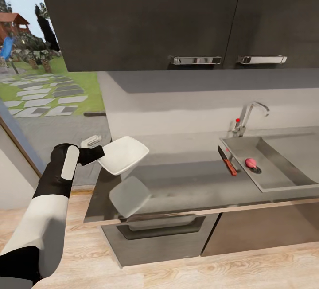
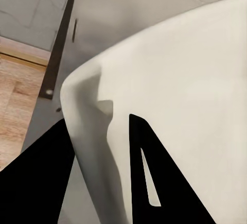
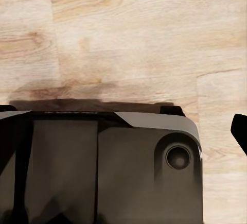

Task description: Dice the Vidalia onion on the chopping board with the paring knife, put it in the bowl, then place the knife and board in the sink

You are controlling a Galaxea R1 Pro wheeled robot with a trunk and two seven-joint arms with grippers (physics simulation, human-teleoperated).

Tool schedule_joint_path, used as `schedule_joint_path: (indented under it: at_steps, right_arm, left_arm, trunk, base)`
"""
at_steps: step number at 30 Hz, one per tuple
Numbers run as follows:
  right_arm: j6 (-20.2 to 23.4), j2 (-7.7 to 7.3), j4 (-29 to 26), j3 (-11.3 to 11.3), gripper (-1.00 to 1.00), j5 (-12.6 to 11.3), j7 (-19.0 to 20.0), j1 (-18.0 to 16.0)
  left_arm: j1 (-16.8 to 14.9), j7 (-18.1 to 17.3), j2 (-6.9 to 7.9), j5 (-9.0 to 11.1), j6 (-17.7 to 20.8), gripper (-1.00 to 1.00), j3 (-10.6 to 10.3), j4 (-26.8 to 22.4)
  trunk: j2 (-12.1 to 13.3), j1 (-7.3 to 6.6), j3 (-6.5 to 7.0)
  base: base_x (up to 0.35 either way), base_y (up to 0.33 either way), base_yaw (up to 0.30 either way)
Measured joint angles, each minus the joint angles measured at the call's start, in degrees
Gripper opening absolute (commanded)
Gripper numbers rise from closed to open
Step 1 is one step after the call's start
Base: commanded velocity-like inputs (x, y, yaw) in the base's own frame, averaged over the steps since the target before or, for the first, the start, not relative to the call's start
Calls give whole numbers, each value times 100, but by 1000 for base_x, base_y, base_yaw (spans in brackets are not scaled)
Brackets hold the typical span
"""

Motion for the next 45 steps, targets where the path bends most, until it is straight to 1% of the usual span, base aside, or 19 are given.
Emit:
schedule_joint_path:
  at_steps: [1,2,4,8,14,24,45]
  right_arm:
    - [-3,-16,0,0,100,2,7,0]
    - [-36,7,-8,3,100,15,-1,-3]
    - [-97,9,-9,1,100,15,-1,-4]
    - [-91,4,-9,0,100,13,-3,-4]
    - [-143,-147,-9,7,100,7,-7,-5]
    - [-145,-159,-9,9,100,0,-2,-4]
    - [-137,-158,-2,5,100,-1,-1,-5]
  left_arm:
    - [0,3,-2,2,0,-100,0,0]
    - [33,-6,25,-16,14,-100,26,-8]
    - [35,-11,23,14,10,-100,8,-9]
    - [35,-9,25,0,13,-100,-5,-9]
    - [35,-12,29,0,11,-100,-17,7]
    - [35,-16,26,-1,11,-100,-18,20]
    - [35,-16,21,-2,8,-100,-18,44]
  trunk:
    - [0,0,0]
    - [0,0,0]
    - [0,0,0]
    - [0,0,0]
    - [0,0,0]
    - [0,0,-3]
    - [0,0,-186]
  base:
    - [0,0,0]
    - [0,0,0]
    - [0,0,0]
    - [0,0,0]
    - [0,0,0]
    - [0,0,0]
    - [0,0,0]
